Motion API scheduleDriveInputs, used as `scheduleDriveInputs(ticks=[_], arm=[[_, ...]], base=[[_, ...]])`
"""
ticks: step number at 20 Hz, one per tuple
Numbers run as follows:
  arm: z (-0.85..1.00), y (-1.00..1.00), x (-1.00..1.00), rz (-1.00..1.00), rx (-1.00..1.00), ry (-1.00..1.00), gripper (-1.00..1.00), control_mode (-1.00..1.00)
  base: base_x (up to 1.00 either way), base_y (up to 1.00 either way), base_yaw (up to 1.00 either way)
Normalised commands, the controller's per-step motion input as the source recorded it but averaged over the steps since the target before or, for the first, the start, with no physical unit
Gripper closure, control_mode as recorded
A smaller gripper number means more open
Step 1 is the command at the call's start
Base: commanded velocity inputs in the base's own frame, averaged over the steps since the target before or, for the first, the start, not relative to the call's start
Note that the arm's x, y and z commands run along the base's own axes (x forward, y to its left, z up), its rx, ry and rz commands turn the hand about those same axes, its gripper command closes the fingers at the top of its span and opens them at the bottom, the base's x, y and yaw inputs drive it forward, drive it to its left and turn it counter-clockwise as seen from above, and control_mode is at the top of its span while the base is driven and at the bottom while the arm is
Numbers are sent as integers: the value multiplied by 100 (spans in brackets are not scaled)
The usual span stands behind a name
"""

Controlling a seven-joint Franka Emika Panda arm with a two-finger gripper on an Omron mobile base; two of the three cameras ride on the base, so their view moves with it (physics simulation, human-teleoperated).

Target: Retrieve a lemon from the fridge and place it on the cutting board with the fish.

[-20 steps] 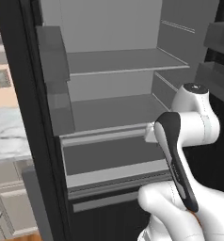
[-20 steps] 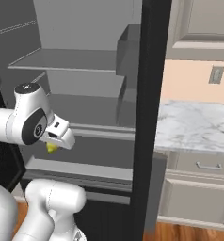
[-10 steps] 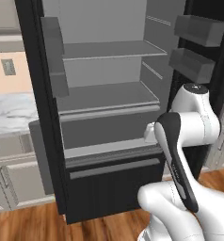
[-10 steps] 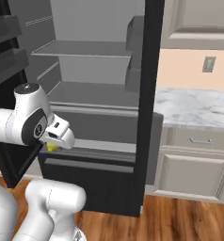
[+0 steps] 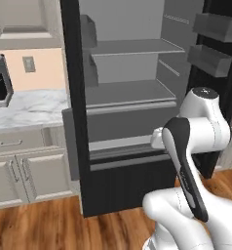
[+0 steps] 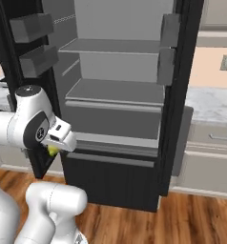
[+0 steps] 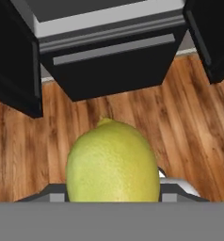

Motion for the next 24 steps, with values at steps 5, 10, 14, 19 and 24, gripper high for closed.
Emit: scheduleDriveInputs(ticks=[5, 10, 14, 19, 24], arm=[[0, 0, 0, 0, 0, 0, 100, 100], [0, 0, 0, 0, 0, 0, 100, 100], [0, 0, 0, 0, 0, 0, 100, 100], [0, 0, 0, 0, 0, 0, 100, 100], [0, 0, 0, 0, 0, 0, 100, 100]], base=[[-5, 96, 0], [-18, 93, 0], [-2, 97, 0], [4, 93, 0], [57, 86, 0]])
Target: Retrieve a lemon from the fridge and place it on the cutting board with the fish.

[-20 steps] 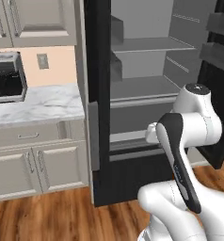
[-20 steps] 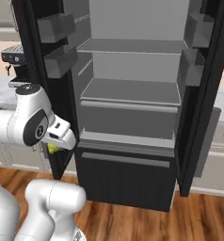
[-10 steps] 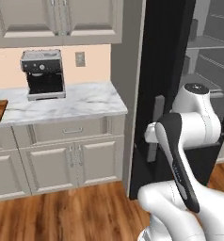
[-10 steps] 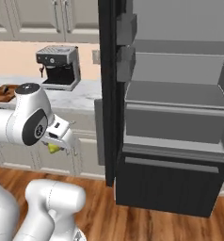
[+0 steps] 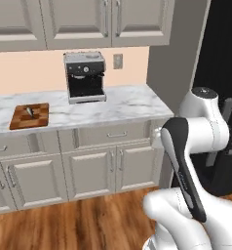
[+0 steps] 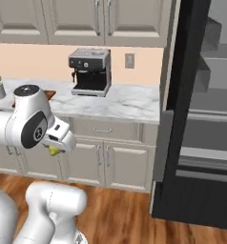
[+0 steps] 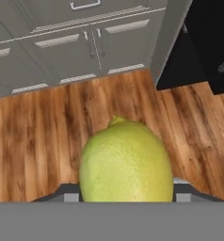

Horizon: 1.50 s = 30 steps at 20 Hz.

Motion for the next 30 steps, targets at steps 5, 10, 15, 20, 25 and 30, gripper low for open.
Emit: scheduleDriveInputs(ticks=[5, 10, 15, 20, 25, 30], arm=[[0, 0, 0, 0, 0, 0, 100, 100], [0, 0, 0, 0, 0, 0, 100, 100], [0, 0, 0, 0, 0, 0, 100, 100], [0, 0, 0, 0, 0, 0, 100, 100], [0, 0, 0, 0, 0, 0, 100, 100], [0, 0, 0, 0, 0, 0, 100, 100]], base=[[100, 83, 3], [100, 77, 1], [71, 86, 0], [11, 92, 0], [31, 86, 0], [7, 8, -2]])
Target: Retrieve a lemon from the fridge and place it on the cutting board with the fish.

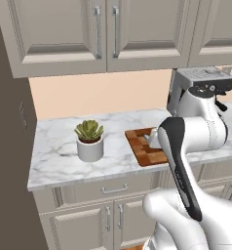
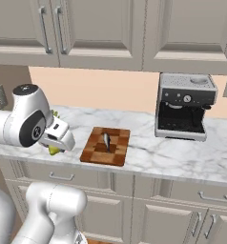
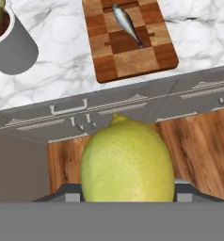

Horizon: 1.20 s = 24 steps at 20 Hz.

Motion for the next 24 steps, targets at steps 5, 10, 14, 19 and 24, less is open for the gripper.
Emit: scheduleDriveInputs(ticks=[5, 10, 14, 19, 24], arm=[[0, 0, 0, 0, 0, 0, 100, 100], [0, 0, 0, -1, 0, 0, 100, -100], [-20, 0, 4, -22, 0, 0, 100, -100], [-3, 0, 4, -5, 2, 0, 100, -100], [-35, -33, 52, 0, 5, -4, 100, -100]], base=[[0, 0, 0], [0, 0, 0], [0, 0, 0], [0, 0, 0], [0, 0, 0]])
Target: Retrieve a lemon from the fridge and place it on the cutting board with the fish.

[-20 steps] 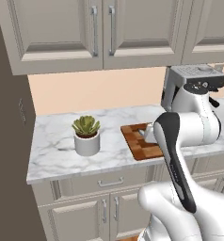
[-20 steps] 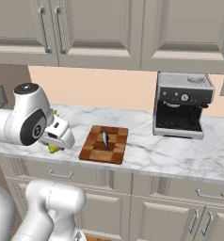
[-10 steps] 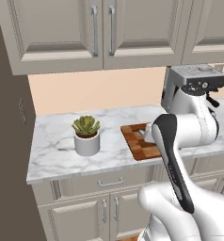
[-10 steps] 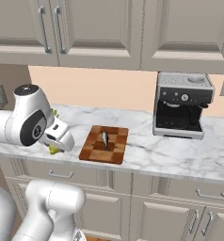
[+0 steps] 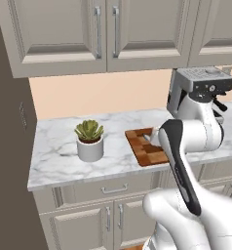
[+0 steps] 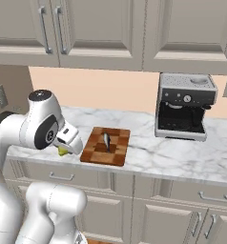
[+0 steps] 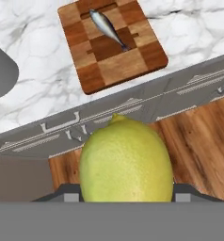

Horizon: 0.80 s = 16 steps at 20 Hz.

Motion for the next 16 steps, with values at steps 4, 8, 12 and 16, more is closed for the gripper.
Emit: scheduleDriveInputs(ticks=[4, 8, 12, 16], arm=[[-48, -6, 64, 0, 1, 0, 100, -100], [-38, 0, 65, 0, 0, 0, 100, -100], [-32, 0, 74, -2, 0, 1, 100, -100], [-25, 0, 93, -10, -1, 4, 100, -100]], base=[[0, 0, 0], [0, 0, 0], [0, 0, 0], [0, 0, 0]])
